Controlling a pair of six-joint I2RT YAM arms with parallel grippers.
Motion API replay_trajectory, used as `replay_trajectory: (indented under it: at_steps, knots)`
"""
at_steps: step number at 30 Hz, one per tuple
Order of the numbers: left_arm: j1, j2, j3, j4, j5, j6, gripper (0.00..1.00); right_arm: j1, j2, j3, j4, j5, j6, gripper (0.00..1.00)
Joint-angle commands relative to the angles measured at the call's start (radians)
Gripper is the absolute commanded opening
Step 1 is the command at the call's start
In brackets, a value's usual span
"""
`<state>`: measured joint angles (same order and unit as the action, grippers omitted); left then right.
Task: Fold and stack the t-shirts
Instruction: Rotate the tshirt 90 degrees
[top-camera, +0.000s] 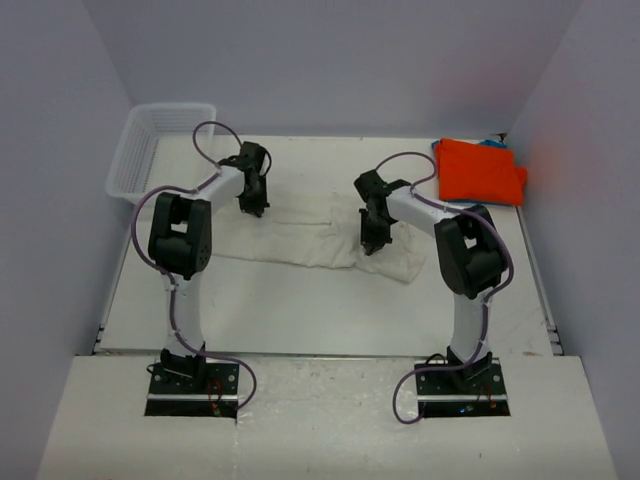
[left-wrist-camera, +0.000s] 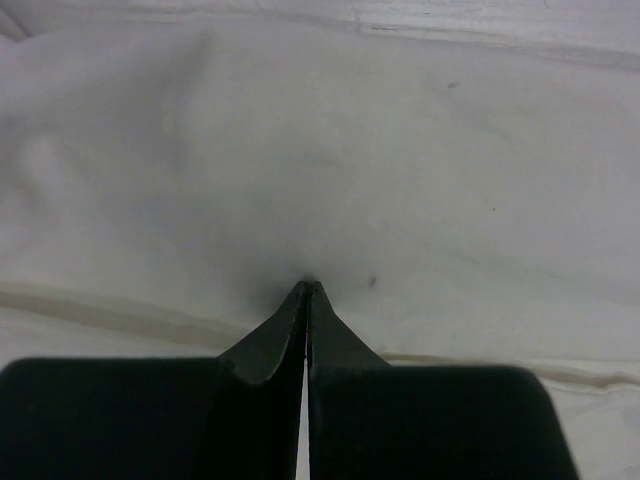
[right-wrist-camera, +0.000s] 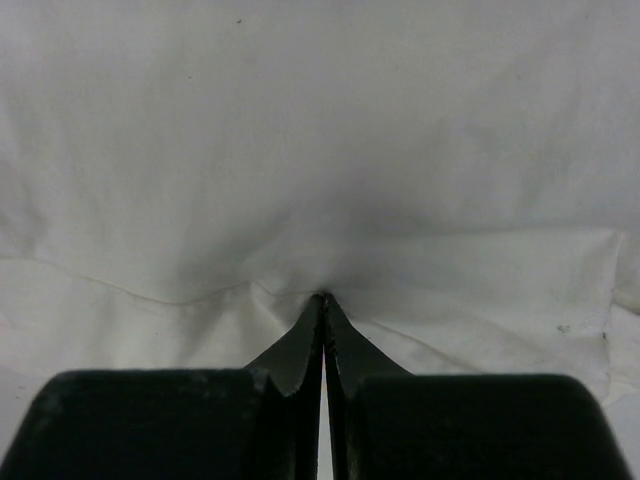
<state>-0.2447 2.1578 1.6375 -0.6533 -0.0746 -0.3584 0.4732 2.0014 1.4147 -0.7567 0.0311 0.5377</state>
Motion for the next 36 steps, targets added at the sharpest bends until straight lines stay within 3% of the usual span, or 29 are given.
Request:
replay_trajectory:
  at_steps: [1, 11, 20, 27, 32, 36]
  knots:
    - [-0.005, -0.007, -0.047, -0.046, 0.012, -0.031, 0.00, 0.010, 0.040, 0.073, -0.059, -0.003, 0.036, 0.00]
    - [-0.013, -0.150, -0.284, -0.052, 0.045, -0.125, 0.00, -0.001, 0.122, 0.279, -0.207, 0.010, 0.050, 0.00]
    - [-0.105, -0.312, -0.471, -0.057, 0.133, -0.209, 0.00, -0.022, 0.264, 0.460, -0.320, -0.016, 0.013, 0.02]
    - [-0.180, -0.340, -0.495, -0.063, 0.180, -0.228, 0.00, -0.024, 0.388, 0.641, -0.424, -0.053, -0.047, 0.04]
    - [-0.212, -0.345, -0.493, -0.063, 0.214, -0.238, 0.00, -0.027, 0.516, 0.895, -0.533, -0.040, -0.104, 0.04]
    - [-0.252, -0.340, -0.496, -0.062, 0.260, -0.247, 0.00, -0.057, 0.554, 0.963, -0.523, -0.136, -0.130, 0.09]
